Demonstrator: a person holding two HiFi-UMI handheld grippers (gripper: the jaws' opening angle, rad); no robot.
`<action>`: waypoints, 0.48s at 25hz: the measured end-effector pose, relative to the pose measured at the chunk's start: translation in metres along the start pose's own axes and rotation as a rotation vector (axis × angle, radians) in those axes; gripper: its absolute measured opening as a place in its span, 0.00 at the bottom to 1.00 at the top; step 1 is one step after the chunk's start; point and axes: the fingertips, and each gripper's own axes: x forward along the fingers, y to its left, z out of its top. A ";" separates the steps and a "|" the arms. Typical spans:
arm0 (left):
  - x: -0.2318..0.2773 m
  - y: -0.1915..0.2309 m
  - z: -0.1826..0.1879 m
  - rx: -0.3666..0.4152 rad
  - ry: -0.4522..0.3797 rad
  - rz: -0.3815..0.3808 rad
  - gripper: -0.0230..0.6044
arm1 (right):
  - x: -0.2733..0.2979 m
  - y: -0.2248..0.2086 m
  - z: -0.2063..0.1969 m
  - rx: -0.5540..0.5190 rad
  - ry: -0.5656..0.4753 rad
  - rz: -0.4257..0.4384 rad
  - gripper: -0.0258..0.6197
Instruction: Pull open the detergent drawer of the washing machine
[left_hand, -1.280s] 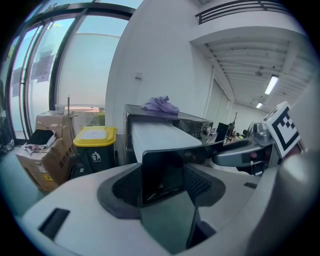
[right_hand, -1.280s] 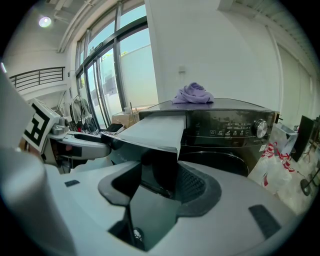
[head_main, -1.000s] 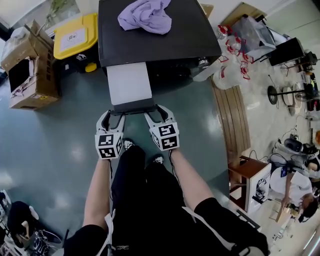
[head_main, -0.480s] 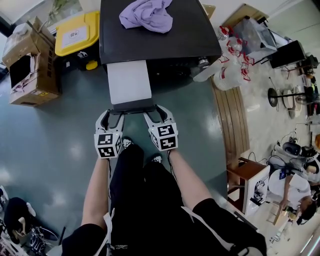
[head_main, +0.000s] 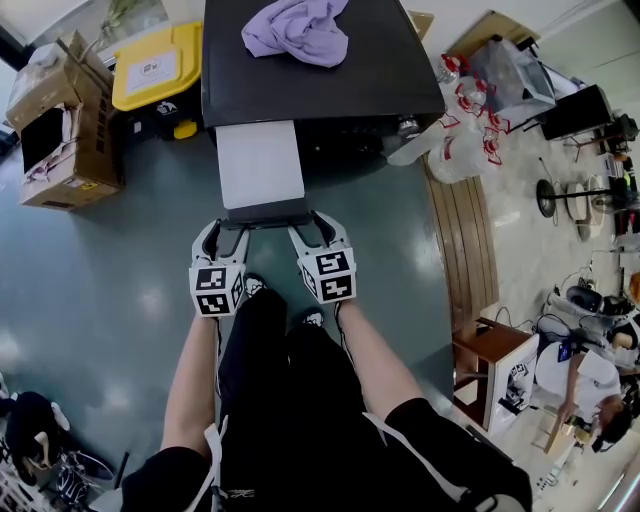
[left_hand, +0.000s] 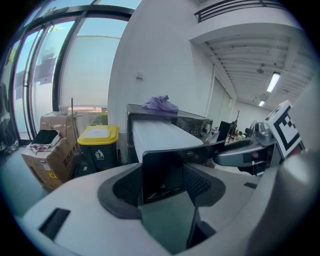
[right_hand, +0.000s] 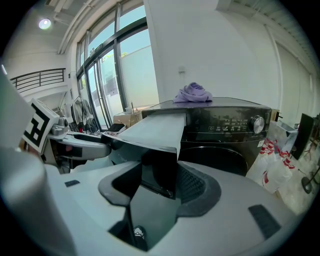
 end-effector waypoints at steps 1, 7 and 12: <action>-0.001 0.000 0.000 -0.001 0.000 0.001 0.44 | -0.001 0.001 -0.001 0.000 0.001 0.000 0.38; -0.002 0.001 -0.003 -0.003 0.003 0.000 0.44 | -0.001 0.003 -0.003 0.003 0.004 -0.003 0.38; -0.005 -0.001 -0.006 -0.003 0.011 0.000 0.44 | -0.003 0.004 -0.006 0.007 0.007 -0.004 0.38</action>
